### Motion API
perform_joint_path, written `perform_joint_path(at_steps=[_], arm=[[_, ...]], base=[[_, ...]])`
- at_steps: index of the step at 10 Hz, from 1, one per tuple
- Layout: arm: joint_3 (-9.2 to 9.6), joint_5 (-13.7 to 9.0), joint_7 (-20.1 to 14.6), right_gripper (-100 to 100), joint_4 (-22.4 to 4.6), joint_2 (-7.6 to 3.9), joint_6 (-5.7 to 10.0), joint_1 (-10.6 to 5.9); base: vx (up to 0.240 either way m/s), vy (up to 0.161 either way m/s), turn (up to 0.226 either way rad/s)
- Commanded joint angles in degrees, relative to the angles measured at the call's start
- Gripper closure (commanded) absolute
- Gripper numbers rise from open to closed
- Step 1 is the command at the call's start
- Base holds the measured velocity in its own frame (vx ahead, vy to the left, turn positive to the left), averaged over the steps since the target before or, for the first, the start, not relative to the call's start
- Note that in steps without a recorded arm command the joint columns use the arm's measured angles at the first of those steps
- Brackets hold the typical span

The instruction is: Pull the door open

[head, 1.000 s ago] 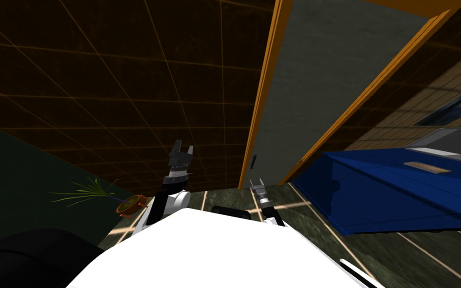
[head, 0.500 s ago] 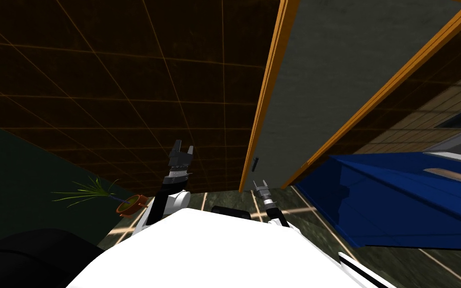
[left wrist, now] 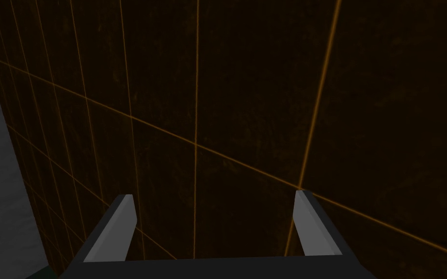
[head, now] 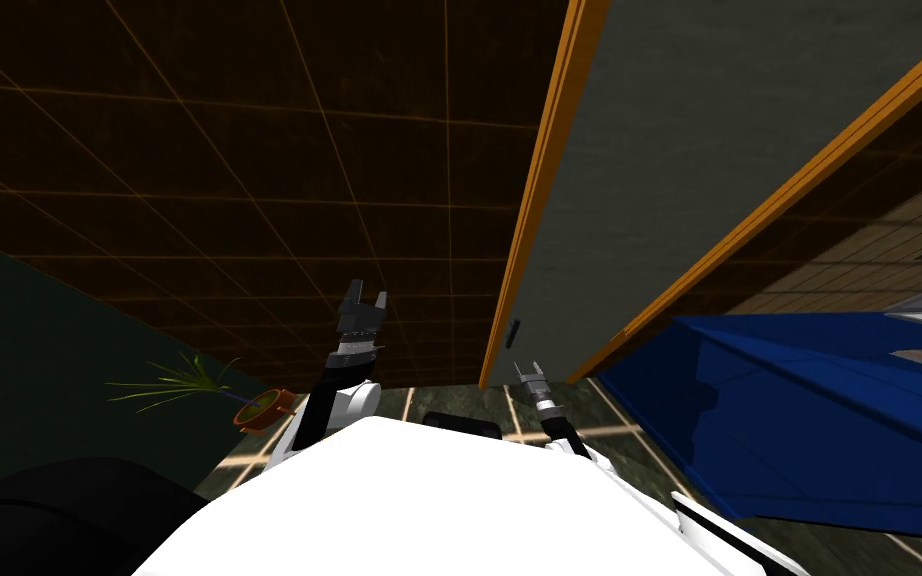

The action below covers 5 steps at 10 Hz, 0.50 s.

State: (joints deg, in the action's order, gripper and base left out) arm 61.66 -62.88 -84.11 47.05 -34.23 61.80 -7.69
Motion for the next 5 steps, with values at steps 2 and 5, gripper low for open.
perform_joint_path(at_steps=[2, 5], arm=[[0.91, -0.7, -1.4, -100, -1.8, -0.13, 0.6, -0.74], [-3.27, 0.4, -1.2, -100, -2.3, 0.86, -0.11, -0.03]], base=[[0.055, -0.004, 0.032], [-0.004, -0.03, 0.263]])
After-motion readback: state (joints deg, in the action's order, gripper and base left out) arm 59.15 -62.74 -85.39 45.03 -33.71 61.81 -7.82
